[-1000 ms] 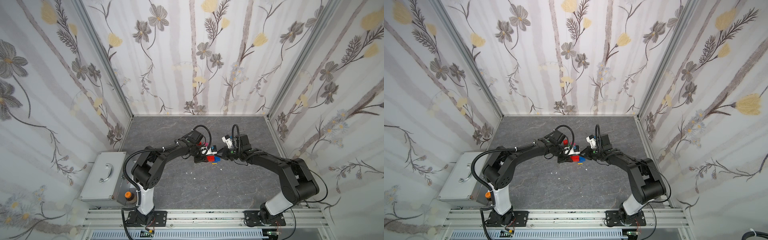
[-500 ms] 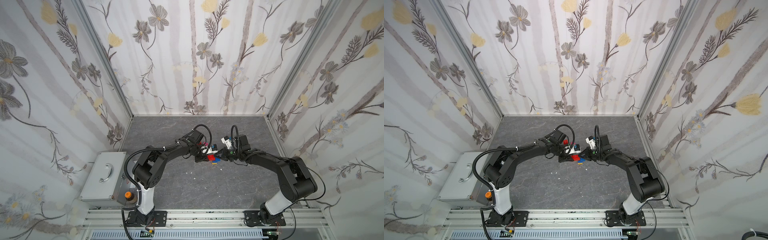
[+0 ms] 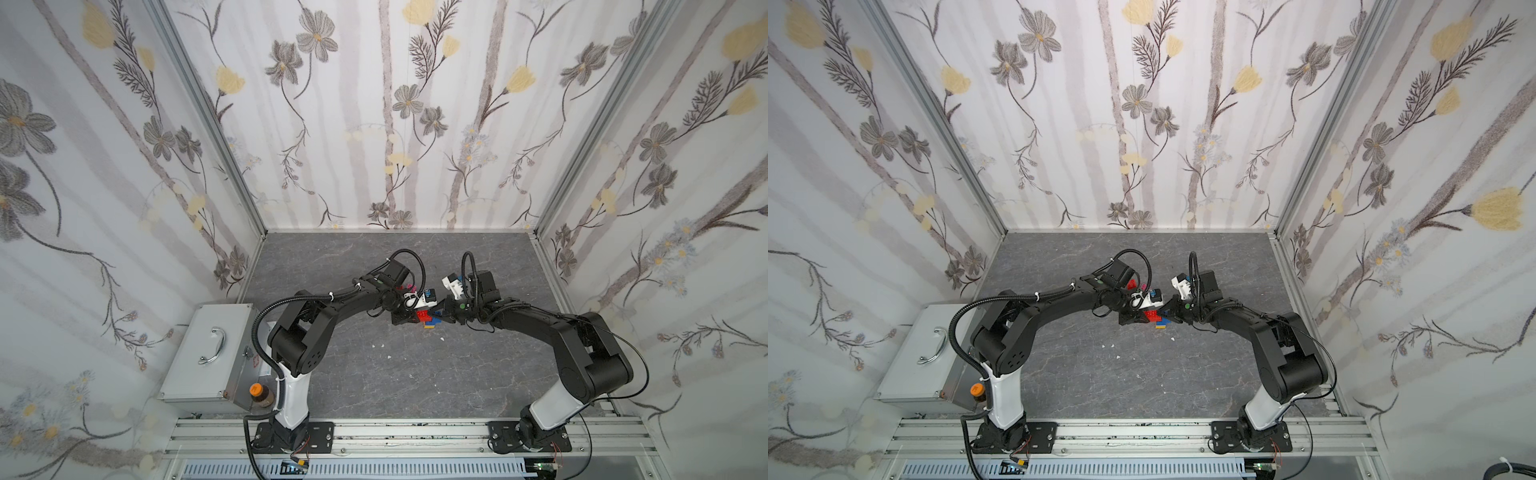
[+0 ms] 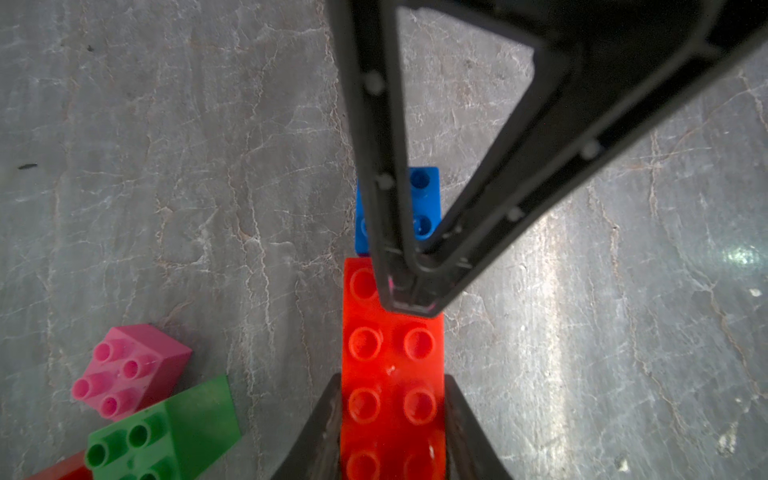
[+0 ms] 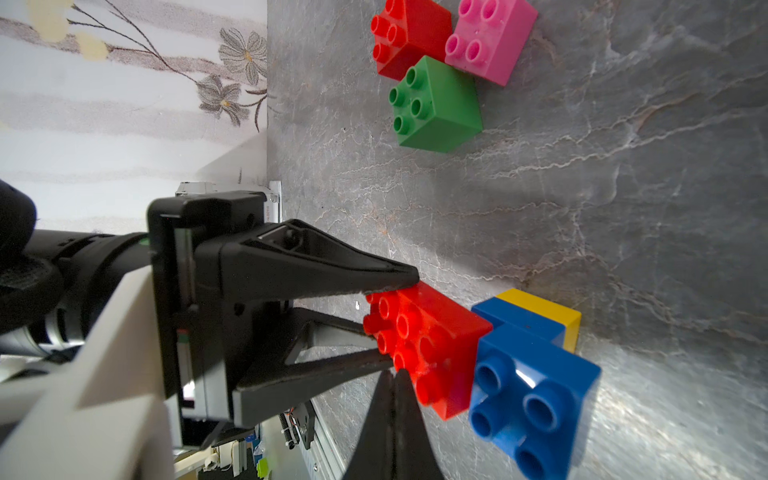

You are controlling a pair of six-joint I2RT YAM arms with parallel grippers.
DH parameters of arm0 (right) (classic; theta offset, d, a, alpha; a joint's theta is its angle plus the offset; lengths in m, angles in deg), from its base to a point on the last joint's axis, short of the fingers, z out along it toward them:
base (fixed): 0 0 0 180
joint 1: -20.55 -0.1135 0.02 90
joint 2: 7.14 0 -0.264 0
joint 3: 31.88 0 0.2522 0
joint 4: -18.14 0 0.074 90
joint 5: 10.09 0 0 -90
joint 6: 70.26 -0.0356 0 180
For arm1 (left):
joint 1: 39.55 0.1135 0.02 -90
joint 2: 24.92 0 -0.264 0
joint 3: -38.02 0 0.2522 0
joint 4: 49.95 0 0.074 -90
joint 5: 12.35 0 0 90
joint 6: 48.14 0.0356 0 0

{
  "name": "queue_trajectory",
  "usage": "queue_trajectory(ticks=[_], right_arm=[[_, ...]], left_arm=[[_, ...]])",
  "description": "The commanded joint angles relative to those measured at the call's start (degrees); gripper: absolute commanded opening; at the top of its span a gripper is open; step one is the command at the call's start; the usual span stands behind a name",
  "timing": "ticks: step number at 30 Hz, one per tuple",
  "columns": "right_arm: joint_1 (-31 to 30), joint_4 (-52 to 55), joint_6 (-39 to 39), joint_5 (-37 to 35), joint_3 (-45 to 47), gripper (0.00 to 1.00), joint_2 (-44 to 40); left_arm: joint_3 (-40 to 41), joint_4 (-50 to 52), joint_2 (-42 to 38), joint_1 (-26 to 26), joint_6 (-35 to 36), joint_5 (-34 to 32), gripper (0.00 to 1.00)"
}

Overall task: Assemble the number 4 with lego
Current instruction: Assemble the lego brick with the lego brick.

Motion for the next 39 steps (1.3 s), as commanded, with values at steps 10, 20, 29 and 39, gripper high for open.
queue_trajectory(ticks=[10,20,29,39], right_arm=[[-1.3,3.41,0.19,-5.62,-0.4,0.0,2.42],[-1.99,9.51,-1.02,-15.09,1.49,0.0,3.3],[-2.82,9.04,-2.77,-18.15,2.86,0.0,2.64],[-2.87,8.82,-2.98,-17.51,1.6,0.0,0.09]], left_arm=[[-1.37,2.86,1.25,0.05,1.73,-0.52,0.08],[-4.66,7.66,1.84,-0.29,1.15,0.41,0.15],[-5.78,7.79,1.93,-0.69,-2.39,0.6,0.51],[-2.01,0.71,-7.92,0.84,-13.96,4.22,0.81]])
